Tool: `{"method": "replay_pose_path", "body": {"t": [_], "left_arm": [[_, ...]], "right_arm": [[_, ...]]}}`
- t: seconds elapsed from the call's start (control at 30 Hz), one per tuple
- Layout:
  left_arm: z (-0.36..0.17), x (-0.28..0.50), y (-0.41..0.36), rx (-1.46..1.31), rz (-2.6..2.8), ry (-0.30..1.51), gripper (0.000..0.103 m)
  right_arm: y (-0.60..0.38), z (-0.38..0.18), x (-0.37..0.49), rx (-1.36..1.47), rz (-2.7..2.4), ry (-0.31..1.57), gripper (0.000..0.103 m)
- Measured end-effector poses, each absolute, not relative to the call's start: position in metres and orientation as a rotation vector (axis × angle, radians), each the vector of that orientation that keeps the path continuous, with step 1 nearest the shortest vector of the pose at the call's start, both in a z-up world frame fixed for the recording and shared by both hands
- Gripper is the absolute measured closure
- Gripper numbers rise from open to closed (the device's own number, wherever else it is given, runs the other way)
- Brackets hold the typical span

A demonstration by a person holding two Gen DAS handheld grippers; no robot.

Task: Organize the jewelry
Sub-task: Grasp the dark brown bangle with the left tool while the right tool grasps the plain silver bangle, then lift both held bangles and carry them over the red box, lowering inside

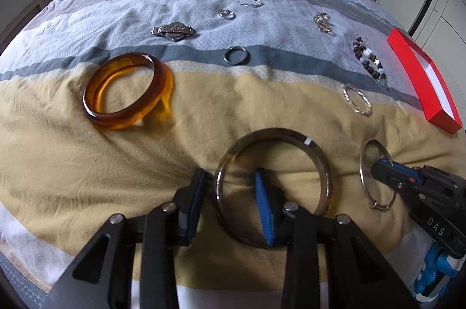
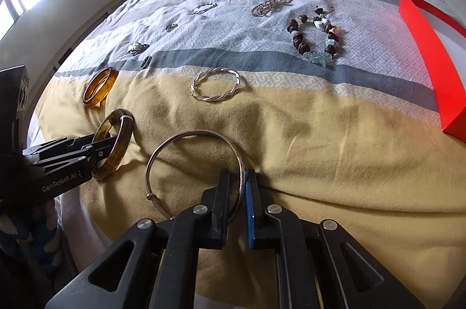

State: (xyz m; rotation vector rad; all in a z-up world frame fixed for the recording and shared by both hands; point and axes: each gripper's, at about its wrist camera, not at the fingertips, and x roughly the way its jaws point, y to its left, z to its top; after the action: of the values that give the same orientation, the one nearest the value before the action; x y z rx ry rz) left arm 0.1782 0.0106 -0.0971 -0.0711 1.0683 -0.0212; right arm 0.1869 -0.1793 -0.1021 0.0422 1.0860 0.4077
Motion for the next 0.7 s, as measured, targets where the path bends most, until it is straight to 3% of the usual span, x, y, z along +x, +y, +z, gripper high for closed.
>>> {"method": "replay_pose_path", "body": {"t": [0.1,0.7], "left_arm": [[-0.093,0.175,0.006,-0.038,-0.009,1.063,0.094],[-0.031,0.119,-0.012,-0.005,0.031,0.984,0.095]], "right_arm": [[-0.178,-0.094,0.183,0.010,0.395,1.067,0.098],[-0.208,-0.003,0.113,-0.019,0.320,0.899,0.098]]}}
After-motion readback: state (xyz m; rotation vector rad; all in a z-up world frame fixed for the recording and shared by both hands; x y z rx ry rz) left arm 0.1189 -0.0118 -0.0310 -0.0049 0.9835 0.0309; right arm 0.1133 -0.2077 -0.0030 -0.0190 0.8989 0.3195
